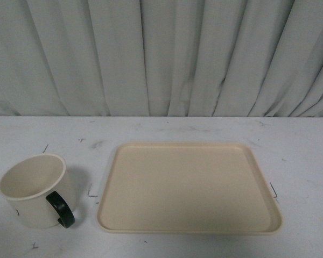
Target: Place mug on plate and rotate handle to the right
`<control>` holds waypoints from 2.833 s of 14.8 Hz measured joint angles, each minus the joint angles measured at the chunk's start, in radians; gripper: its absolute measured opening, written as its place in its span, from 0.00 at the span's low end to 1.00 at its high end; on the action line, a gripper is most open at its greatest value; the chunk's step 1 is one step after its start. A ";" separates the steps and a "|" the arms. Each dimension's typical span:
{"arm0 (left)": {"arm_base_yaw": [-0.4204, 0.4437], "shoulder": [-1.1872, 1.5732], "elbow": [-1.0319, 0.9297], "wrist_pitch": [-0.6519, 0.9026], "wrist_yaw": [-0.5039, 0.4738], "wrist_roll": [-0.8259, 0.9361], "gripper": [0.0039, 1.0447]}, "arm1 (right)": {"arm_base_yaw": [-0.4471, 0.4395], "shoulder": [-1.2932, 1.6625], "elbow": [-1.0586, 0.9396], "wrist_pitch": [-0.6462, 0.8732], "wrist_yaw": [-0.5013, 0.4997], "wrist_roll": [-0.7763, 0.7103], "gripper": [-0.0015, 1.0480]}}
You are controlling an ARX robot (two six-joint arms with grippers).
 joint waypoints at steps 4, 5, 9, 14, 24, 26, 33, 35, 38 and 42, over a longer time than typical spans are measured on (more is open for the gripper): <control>0.000 0.000 0.000 0.000 0.000 0.000 0.94 | 0.000 0.000 0.000 0.000 0.000 0.000 0.94; 0.000 0.000 0.000 0.000 0.000 0.000 0.94 | 0.000 0.000 0.000 0.000 0.000 0.000 0.94; 0.000 0.000 0.000 0.000 0.000 0.000 0.94 | 0.000 0.000 0.000 0.000 0.000 0.000 0.94; 0.000 0.000 0.000 0.000 0.000 0.000 0.94 | 0.000 0.000 0.000 0.000 0.000 0.000 0.94; -0.241 0.377 0.153 0.295 -0.107 -0.005 0.94 | 0.000 0.000 0.000 0.001 0.002 0.000 0.94; -0.321 0.882 0.429 0.205 -0.001 -0.025 0.94 | 0.000 0.000 0.000 0.000 0.003 0.000 0.94; -0.031 1.442 0.675 0.009 0.158 0.078 0.94 | 0.000 0.000 0.000 0.000 0.003 0.000 0.94; 0.039 1.476 0.673 0.020 0.187 0.091 0.94 | 0.000 0.000 0.000 0.000 0.003 0.000 0.94; 0.105 1.543 0.643 0.090 0.215 0.098 0.94 | 0.000 0.000 0.000 0.000 0.003 0.000 0.94; 0.126 1.651 0.642 0.173 0.199 0.098 0.94 | 0.000 0.000 0.000 0.000 0.003 0.000 0.94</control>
